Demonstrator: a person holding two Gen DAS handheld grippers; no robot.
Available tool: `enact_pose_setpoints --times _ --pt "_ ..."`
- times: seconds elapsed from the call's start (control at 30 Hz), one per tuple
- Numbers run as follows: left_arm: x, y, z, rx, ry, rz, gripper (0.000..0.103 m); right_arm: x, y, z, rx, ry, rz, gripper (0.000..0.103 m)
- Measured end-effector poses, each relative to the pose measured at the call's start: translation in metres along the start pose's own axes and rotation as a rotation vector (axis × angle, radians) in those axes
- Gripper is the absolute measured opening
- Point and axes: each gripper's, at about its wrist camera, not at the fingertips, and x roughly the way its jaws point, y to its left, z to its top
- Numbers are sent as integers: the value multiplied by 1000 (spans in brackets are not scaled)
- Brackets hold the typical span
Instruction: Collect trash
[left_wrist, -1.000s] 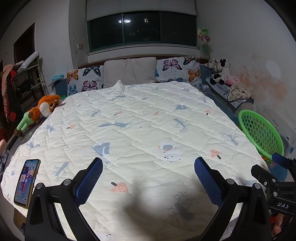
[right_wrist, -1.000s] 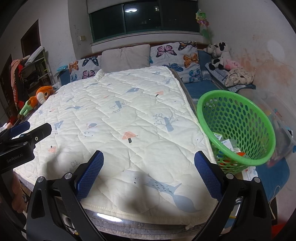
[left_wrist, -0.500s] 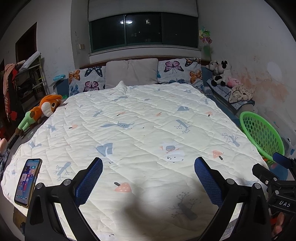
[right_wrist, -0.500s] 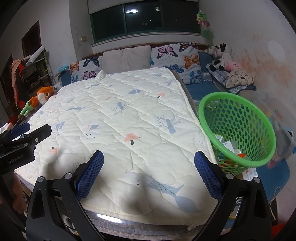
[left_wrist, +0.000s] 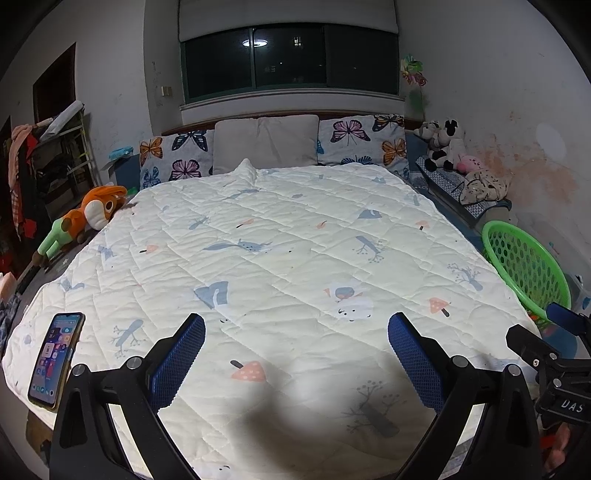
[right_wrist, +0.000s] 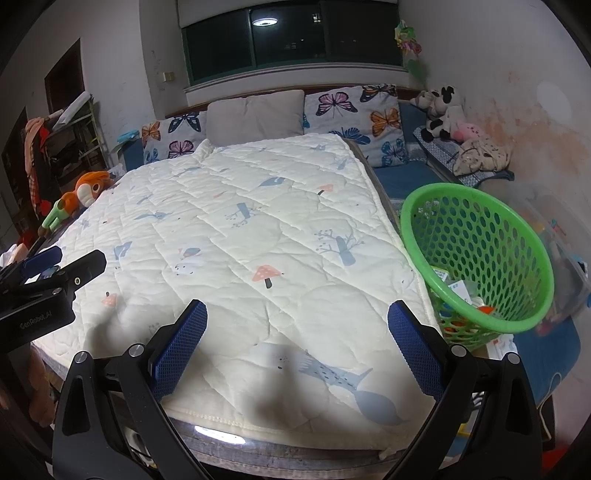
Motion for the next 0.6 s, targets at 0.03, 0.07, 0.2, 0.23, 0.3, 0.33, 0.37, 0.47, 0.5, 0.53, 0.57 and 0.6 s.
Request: enact_pose_setpoints --times 0.03,0.07,0.2,0.23,0.3,0.33,0.37,0.47,0.5,0.53,0.57,0.6 --pt "0 0 0 2 -2 0 96 0 0 0 1 2 3 97" --pt "0 0 0 2 -3 -2 96 0 0 0 2 3 4 97" --pt "0 0 -2 2 -11 0 96 0 0 0 1 3 6 97" --pt "0 0 -2 2 -10 2 96 0 0 0 1 3 5 97" --pt "0 0 -2 1 -8 3 96 1 1 0 1 4 5 97" --pt "0 1 -2 0 -6 5 96 1 1 0 1 5 5 97" --pt "1 1 -2 -4 -2 8 96 1 1 0 2 5 6 97" --pt "2 4 -2 -16 5 10 96 2 2 0 1 9 7 97" --pt "2 4 -3 -17 4 12 96 3 2 0 1 9 7 97" --pt "2 4 -3 -16 4 14 96 3 2 0 2 10 7 97" --pt "2 5 -3 -16 5 15 96 4 2 0 3 12 9 97" --pt "3 5 -3 -17 5 13 96 4 2 0 3 13 11 97"
